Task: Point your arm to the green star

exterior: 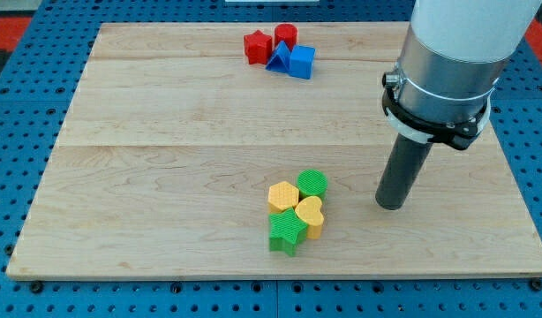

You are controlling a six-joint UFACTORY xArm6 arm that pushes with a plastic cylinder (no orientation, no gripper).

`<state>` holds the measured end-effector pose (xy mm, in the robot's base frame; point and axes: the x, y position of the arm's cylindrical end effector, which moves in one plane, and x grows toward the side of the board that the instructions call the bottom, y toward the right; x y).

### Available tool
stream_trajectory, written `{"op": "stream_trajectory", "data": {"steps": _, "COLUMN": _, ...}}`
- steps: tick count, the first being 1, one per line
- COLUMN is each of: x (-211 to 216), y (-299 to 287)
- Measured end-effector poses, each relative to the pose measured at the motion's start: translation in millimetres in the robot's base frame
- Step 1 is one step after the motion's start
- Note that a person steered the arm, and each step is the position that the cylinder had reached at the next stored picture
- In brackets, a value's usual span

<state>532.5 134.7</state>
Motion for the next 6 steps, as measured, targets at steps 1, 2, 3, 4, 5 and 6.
{"op": "stream_trajectory", "data": {"steps": 1, "x": 0, "y": 1}}
{"op": "stream_trajectory", "data": {"steps": 2, "x": -3, "y": 3}}
{"op": "stream_trajectory", "data": {"steps": 3, "x": -10, "y": 3}}
{"op": "stream_trajectory", "data": {"steps": 4, "x": -13, "y": 2}}
{"op": "stream_trajectory", "data": {"steps": 5, "x": 0, "y": 7}}
{"op": "stream_trajectory", "data": {"steps": 6, "x": 54, "y": 9}}
